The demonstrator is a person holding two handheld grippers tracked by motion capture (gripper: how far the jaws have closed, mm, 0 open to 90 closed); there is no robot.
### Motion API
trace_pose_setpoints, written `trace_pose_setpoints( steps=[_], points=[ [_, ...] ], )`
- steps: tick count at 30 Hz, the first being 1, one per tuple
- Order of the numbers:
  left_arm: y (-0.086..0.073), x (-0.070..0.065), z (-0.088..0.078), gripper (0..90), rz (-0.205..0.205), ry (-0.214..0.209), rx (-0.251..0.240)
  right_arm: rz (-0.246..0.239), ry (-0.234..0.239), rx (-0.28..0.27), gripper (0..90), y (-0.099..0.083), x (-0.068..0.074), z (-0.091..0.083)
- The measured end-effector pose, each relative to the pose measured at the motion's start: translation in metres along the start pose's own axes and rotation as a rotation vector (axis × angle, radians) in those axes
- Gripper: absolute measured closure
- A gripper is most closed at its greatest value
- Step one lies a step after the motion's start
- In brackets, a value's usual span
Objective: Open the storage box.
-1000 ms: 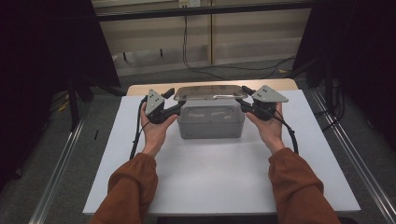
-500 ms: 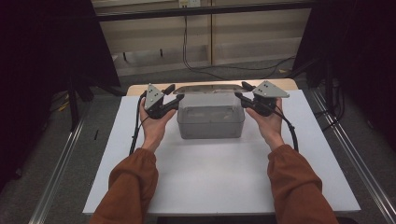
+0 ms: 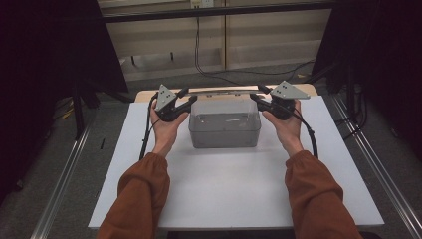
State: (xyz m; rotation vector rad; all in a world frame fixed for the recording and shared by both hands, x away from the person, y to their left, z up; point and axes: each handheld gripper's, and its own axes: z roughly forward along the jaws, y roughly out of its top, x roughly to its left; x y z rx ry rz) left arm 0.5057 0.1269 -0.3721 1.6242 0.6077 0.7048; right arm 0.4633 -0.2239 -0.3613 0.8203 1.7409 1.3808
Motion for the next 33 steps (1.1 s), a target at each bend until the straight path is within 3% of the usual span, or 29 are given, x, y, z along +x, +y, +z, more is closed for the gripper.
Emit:
trace_pose_setpoints(
  steps=[14,19,25,27,33],
  points=[
    [0.002,0.007,0.004,63.4,0.005,-0.001,-0.004,0.032,0.014,-0.017,59.3,0.002,-0.009,0.006],
    [0.001,0.008,0.005,65.2,-0.013,-0.001,-0.013,0.02,0.009,-0.008,58.4,0.004,-0.012,0.009],
    [0.003,0.011,0.006,65.7,0.016,0.0,0.006,0.026,-0.004,0.011,57.4,-0.003,-0.015,0.015],
    [0.003,0.011,0.006,65.8,0.008,0.006,0.003,0.02,-0.014,0.018,57.8,-0.005,-0.016,0.017],
    [0.003,0.012,0.01,65.8,0.014,0.008,0.014,0.019,0.004,0.032,59.2,-0.009,-0.019,0.021]
  ],
)
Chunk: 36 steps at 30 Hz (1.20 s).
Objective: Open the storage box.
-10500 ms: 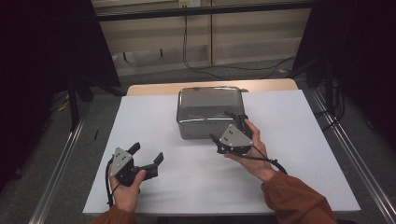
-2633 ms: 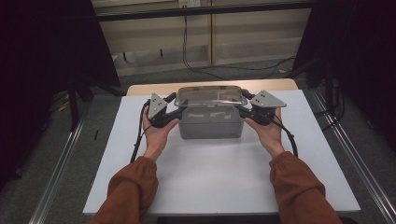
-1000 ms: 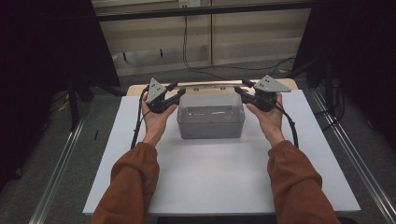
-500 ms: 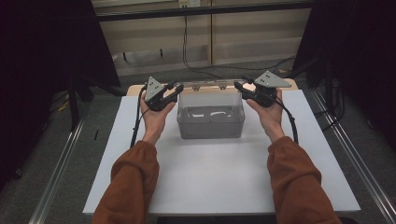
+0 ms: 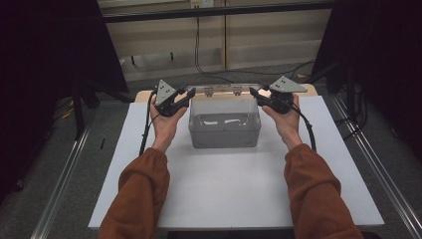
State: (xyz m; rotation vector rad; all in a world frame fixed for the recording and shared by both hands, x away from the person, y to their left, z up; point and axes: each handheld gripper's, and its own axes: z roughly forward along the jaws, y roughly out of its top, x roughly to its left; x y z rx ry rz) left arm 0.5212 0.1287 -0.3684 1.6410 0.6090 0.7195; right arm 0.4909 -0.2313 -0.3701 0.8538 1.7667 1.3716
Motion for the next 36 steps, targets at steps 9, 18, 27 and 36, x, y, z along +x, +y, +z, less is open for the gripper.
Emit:
trace_pose_setpoints(
  steps=[9,18,27,36],
  points=[
    [0.0,0.003,0.003,67.5,-0.006,0.003,-0.005,0.001,0.003,0.005,61.9,0.001,-0.003,0.009],
    [-0.002,0.005,0.012,65.2,0.0,0.001,0.009,0.014,0.001,-0.002,63.2,-0.001,-0.006,0.012],
    [-0.003,0.006,0.019,63.5,-0.004,0.007,0.011,0.017,0.007,-0.009,64.5,-0.002,-0.009,0.014],
    [-0.011,0.015,0.024,63.4,-0.03,0.028,0.023,0.005,0.002,-0.01,65.6,0.001,-0.012,0.019]
  ],
)
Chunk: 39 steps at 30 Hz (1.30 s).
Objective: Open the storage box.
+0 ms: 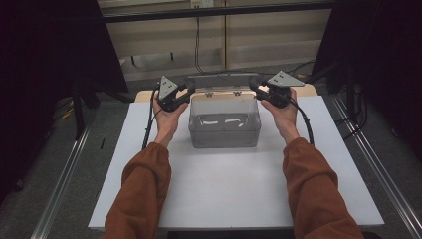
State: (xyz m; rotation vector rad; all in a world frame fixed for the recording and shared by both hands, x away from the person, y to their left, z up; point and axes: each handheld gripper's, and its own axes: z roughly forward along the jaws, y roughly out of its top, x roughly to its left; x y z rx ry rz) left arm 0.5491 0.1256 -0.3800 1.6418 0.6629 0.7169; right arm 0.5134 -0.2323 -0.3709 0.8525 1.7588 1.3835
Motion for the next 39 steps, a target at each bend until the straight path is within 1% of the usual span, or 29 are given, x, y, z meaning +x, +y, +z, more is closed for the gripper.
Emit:
trace_pose_setpoints(
  steps=[2,3,4,6,8,9,12,13,14,17,20,22,23,27,30,31,34,35,37,38,39],
  points=[
    [0.0,0.001,0.001,63.5,0.017,-0.001,0.009,0.0,-0.002,0.001,65.5,0.001,-0.002,0.001],
    [-0.001,0.001,0.002,63.5,0.006,-0.003,0.006,0.0,-0.002,0.001,65.5,0.001,-0.002,0.001],
    [-0.001,0.002,0.002,63.5,0.011,-0.001,0.012,0.0,-0.004,-0.001,65.6,0.001,-0.002,0.002],
    [-0.002,0.002,0.005,64.0,0.0,-0.002,0.012,0.005,-0.008,-0.008,65.5,0.001,-0.002,0.003],
    [-0.002,0.003,0.006,66.0,0.01,-0.006,0.025,0.007,-0.011,-0.011,65.5,0.001,-0.003,0.004],
    [-0.003,0.002,0.008,67.1,-0.011,-0.01,0.013,0.008,-0.01,-0.012,65.5,0.0,-0.003,0.004],
    [-0.006,0.003,0.011,67.4,-0.011,-0.009,0.023,0.006,-0.008,-0.009,65.7,0.001,-0.004,0.005],
    [-0.007,0.003,0.012,67.4,-0.019,-0.013,0.027,0.006,-0.01,-0.006,65.6,0.001,-0.004,0.005],
    [-0.007,0.003,0.013,68.4,-0.022,-0.009,0.021,0.005,-0.009,-0.006,65.5,0.002,-0.004,0.005],
    [-0.007,0.005,0.014,69.9,-0.018,-0.011,0.027,0.01,-0.009,-0.003,65.1,0.002,-0.005,0.007],
    [-0.007,0.006,0.014,70.4,-0.019,-0.014,0.032,0.02,0.0,0.001,63.2,-0.001,-0.007,0.01],
    [-0.007,0.006,0.014,70.6,-0.015,-0.016,0.034,0.02,0.005,0.019,61.7,-0.007,-0.006,0.014],
    [-0.007,0.006,0.014,70.6,-0.015,-0.016,0.034,0.027,0.005,0.019,61.8,-0.008,-0.006,0.015],
    [-0.006,0.007,0.015,71.1,-0.016,-0.014,0.032,0.026,0.0,0.025,61.4,-0.01,-0.007,0.017],
    [-0.005,0.006,0.016,71.4,-0.029,-0.009,0.032,0.023,-0.006,0.034,59.3,-0.012,-0.009,0.019],
    [-0.005,0.006,0.016,71.7,-0.028,-0.01,0.031,0.025,-0.013,0.043,58.0,-0.014,-0.011,0.02],
    [-0.005,0.008,0.017,71.7,-0.028,-0.012,0.037,0.033,-0.012,0.048,57.1,-0.016,-0.012,0.021],
    [-0.005,0.008,0.017,71.9,-0.03,-0.011,0.035,0.038,-0.006,0.053,57.2,-0.018,-0.012,0.022],
    [-0.005,0.008,0.018,72.1,-0.031,-0.004,0.033,0.034,0.001,0.058,57.7,-0.019,-0.011,0.024],
    [-0.005,0.008,0.019,72.3,-0.035,-0.004,0.032,0.035,0.003,0.061,59.5,-0.02,-0.01,0.025],
    [-0.005,0.008,0.019,72.3,-0.03,-0.003,0.033,0.035,0.003,0.061,59.5,-0.02,-0.01,0.025]
  ],
)
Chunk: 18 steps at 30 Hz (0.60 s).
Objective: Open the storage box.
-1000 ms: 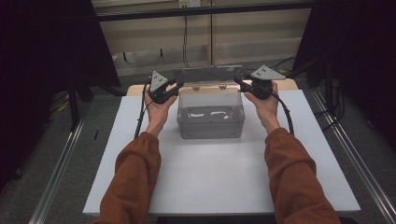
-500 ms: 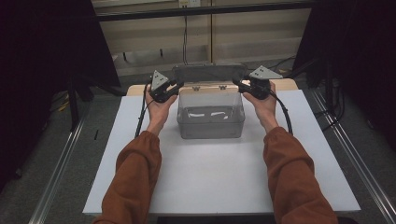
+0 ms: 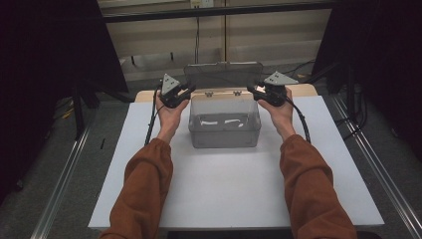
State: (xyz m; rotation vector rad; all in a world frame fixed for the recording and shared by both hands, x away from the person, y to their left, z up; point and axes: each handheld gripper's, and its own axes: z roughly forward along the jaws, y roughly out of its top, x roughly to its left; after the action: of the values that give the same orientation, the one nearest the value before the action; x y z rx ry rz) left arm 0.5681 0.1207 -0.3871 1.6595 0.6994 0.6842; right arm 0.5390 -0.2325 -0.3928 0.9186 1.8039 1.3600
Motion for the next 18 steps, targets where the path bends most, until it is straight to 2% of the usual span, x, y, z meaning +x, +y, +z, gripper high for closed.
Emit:
trace_pose_setpoints(
  steps=[1,3,10,11,15,16,18],
  points=[
    [-0.0004,-0.0001,0.0004,72.4,0.004,0.003,-0.001,0.004,-0.002,-0.003,60.6,-0.0007,-0.0006,0.0007],
    [-0.0007,0.0009,0.0,72.6,0.016,0.0,0.011,0.043,0.01,-0.021,62.5,-0.0022,-0.0031,0.0018],
    [-0.0004,0.0023,0.0025,73.0,0.022,0.008,0.019,0.033,-0.001,-0.013,65.0,-0.0032,-0.0049,0.005],
    [-0.001,0.0017,0.0035,73.3,0.01,0.006,0.018,0.034,-0.006,-0.006,65.5,-0.0043,-0.0055,0.0058],
    [-0.0028,0.0033,0.0065,73.4,0.002,0.009,0.015,0.041,-0.008,-0.006,67.2,-0.0057,-0.0063,0.0075],
    [-0.0024,0.0038,0.007,73.5,0.013,0.013,0.022,0.041,-0.007,-0.008,67.1,-0.0057,-0.0063,0.0081],
    [-0.0017,0.0042,0.0082,73.7,0.007,0.013,0.022,0.032,-0.011,-0.003,67.5,-0.0049,-0.0062,0.0096]
  ],
)
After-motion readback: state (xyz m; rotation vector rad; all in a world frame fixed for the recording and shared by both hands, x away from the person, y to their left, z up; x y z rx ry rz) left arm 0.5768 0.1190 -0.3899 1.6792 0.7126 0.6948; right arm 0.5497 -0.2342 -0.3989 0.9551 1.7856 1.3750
